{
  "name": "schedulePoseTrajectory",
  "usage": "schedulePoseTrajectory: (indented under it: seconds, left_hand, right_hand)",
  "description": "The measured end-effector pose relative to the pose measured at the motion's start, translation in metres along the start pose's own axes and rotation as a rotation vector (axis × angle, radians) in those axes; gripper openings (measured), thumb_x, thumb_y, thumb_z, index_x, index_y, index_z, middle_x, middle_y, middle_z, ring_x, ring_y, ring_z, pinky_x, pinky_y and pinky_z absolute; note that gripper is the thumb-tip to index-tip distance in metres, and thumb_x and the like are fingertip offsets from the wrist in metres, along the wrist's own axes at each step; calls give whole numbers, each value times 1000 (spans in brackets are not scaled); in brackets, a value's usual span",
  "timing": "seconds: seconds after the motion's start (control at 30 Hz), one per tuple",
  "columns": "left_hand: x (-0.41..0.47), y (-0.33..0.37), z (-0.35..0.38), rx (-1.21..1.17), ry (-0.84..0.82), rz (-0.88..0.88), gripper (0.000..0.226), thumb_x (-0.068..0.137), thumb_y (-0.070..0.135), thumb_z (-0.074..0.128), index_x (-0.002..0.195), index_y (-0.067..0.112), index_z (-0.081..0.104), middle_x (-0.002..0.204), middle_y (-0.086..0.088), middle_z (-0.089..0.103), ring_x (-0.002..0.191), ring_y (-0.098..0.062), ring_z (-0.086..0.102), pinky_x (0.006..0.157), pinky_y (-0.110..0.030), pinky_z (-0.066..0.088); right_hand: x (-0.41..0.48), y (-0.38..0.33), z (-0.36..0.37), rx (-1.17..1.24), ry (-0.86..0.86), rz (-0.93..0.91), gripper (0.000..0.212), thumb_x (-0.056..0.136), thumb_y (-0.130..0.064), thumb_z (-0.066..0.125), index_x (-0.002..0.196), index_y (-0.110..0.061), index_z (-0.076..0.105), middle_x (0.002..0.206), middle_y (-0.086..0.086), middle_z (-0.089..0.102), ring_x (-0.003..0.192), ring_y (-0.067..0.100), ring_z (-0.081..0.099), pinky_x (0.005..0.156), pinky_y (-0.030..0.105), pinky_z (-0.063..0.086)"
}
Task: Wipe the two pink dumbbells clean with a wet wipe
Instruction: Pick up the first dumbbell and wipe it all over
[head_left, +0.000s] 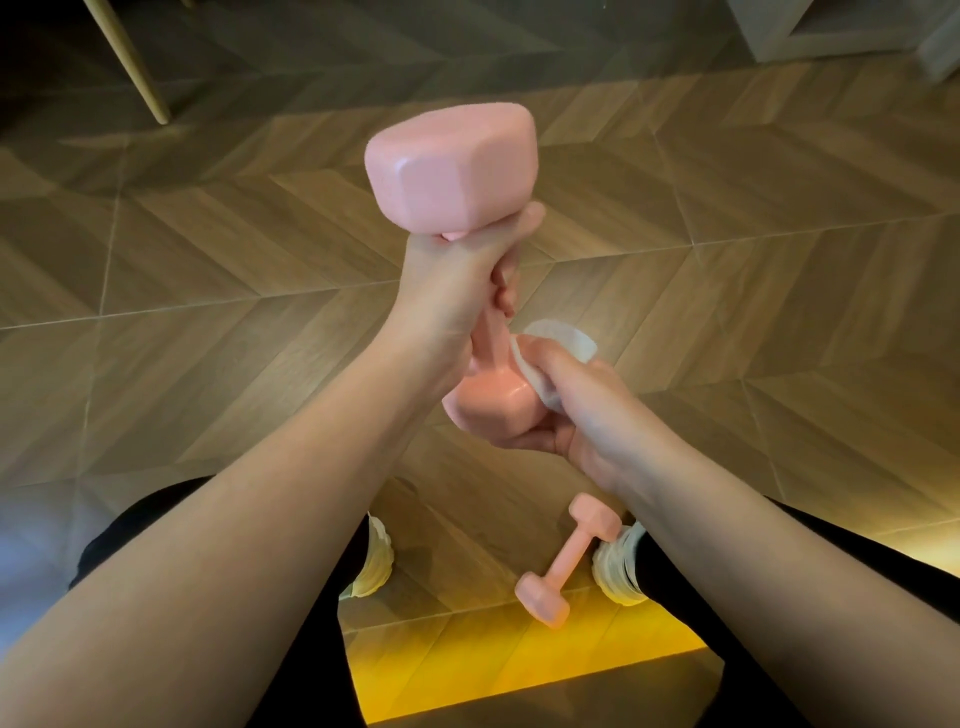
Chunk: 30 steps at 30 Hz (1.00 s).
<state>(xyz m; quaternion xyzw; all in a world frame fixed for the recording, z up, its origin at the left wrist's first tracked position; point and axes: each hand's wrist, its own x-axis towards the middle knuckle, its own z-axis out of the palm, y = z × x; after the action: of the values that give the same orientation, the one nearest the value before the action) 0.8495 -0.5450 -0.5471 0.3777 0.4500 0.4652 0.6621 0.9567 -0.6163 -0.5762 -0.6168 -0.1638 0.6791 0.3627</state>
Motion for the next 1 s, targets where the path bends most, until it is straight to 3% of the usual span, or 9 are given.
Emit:
schedulePoseTrajectory:
  seconds: [0.13, 0.27, 0.33, 0.4, 0.53, 0.67, 0.77, 0.87, 1.0]
  left_hand:
    - [-3, 2, -1, 57, -62, 2, 21, 74, 22, 72, 63, 16, 56, 56, -2, 44, 50, -15, 42, 51, -29, 37]
    - [-5, 7, 3, 248, -42, -31, 50, 64, 63, 69, 79, 17, 56, 72, -1, 52, 63, -13, 51, 62, -27, 42]
    - [-6, 8, 5, 281, 11, -57, 60, 67, 75, 58, 83, 17, 59, 74, 3, 55, 64, -11, 54, 64, -27, 46]
    - [-6, 7, 7, 234, 60, -83, 61, 75, 75, 49, 84, 15, 60, 73, 3, 54, 63, -13, 53, 64, -28, 48]
    - [-10, 6, 12, 149, 114, -59, 64, 79, 73, 37, 78, 13, 59, 68, 0, 50, 57, -14, 44, 57, -28, 40]
    - [-10, 5, 13, 85, 66, -5, 68, 82, 75, 27, 66, 16, 56, 62, -3, 43, 53, -15, 34, 54, -31, 29]
    - [-8, 6, 11, -13, 33, -21, 71, 81, 76, 22, 62, 17, 56, 55, 1, 43, 49, -15, 32, 52, -33, 26]
    - [-7, 6, 7, -56, -26, -62, 75, 80, 80, 18, 60, 19, 56, 53, 3, 45, 47, -14, 33, 49, -30, 29]
    - [-12, 4, 9, -60, -115, -67, 75, 79, 80, 19, 59, 17, 55, 52, 1, 45, 45, -14, 34, 45, -26, 32]
  right_hand:
    - [0, -1, 2, 16, -62, 46, 30, 95, -33, 59, 114, -11, 66, 90, 11, 72, 69, 19, 73, 53, 34, 58]
    - [-3, 4, 2, 69, -65, 56, 23, 97, -33, 57, 109, -14, 66, 85, 8, 75, 74, 21, 75, 55, 36, 60]
    - [-1, 4, 1, 76, -36, 56, 23, 97, -29, 58, 113, -14, 62, 97, 14, 74, 88, 28, 74, 65, 44, 63]
    - [2, 4, 0, 76, -14, 48, 19, 96, -28, 60, 110, -15, 59, 107, 17, 69, 95, 32, 72, 73, 47, 62]
    - [5, 7, 4, 60, -10, 38, 18, 93, -33, 63, 102, -19, 60, 96, 14, 73, 86, 31, 75, 71, 46, 62]
    - [8, 6, 5, 32, 2, 52, 27, 93, -39, 63, 109, -18, 63, 95, 13, 76, 78, 26, 76, 60, 38, 62]
    - [6, 1, -2, 51, -88, 82, 32, 92, -31, 65, 118, -13, 62, 106, 14, 72, 85, 24, 74, 62, 38, 61]
    - [4, -2, -7, 93, -188, 117, 25, 93, -23, 63, 114, -11, 65, 100, 14, 74, 85, 25, 74, 61, 39, 60]
    - [6, -1, 1, -23, -132, 111, 26, 92, -36, 63, 106, -15, 67, 88, 7, 74, 73, 19, 71, 58, 36, 61]
